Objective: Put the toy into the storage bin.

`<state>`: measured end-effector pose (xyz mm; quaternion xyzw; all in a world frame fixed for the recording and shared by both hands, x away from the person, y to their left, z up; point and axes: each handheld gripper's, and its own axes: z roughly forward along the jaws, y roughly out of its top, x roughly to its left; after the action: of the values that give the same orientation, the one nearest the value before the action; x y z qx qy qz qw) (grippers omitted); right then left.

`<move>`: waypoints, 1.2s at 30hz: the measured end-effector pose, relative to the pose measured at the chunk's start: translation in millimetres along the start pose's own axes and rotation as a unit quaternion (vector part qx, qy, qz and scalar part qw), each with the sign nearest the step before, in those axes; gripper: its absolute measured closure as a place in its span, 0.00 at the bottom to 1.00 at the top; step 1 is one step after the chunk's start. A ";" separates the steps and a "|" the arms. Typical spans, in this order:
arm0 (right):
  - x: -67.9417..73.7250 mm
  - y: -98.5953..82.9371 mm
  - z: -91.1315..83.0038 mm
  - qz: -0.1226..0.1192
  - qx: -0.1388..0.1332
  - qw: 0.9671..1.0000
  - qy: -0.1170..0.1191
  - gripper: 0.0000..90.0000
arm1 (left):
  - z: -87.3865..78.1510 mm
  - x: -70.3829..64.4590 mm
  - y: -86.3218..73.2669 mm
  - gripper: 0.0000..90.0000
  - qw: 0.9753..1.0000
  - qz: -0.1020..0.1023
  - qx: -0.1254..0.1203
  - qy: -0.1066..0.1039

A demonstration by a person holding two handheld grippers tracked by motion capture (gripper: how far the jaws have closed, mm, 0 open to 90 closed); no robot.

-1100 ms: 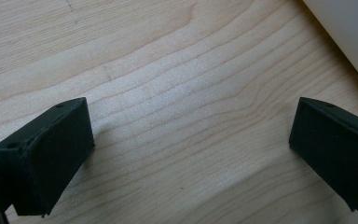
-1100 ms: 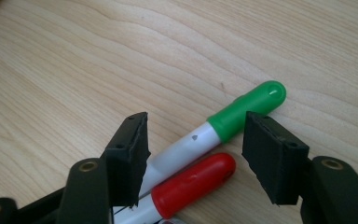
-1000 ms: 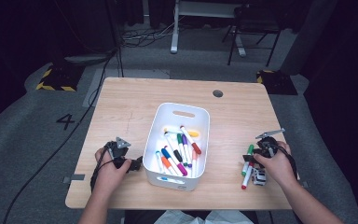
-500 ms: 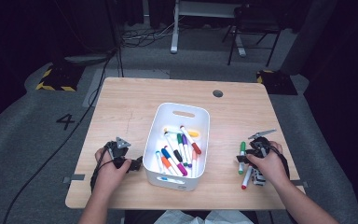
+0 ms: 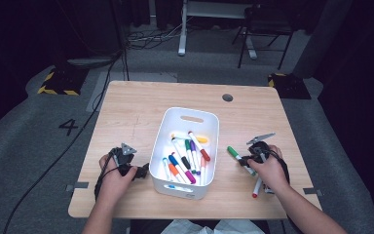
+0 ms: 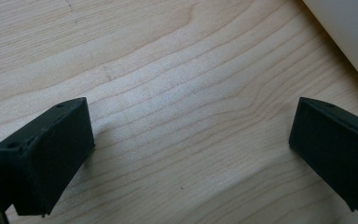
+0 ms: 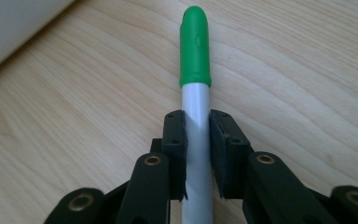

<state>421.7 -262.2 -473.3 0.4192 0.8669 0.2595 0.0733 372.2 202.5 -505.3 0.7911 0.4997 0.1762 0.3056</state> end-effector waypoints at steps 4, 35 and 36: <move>7.8 8.7 -8.4 -0.019 -0.013 1.000 0.002 0.85 | 0.0 0.0 0.0 0.00 1.000 0.000 0.000 0.000; 43.4 63.5 -93.1 -0.087 -0.071 0.993 0.047 0.85 | -3.1 -9.0 -4.1 0.00 1.000 0.005 0.000 -0.006; 45.3 65.3 -95.8 -0.084 -0.071 0.993 0.049 0.85 | -3.8 -9.4 -4.4 0.00 1.000 0.007 0.001 -0.002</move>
<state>404.7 -231.3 -353.9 0.3249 0.8810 0.3339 0.0819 362.8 196.6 -505.1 0.7949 0.4940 0.1762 0.3050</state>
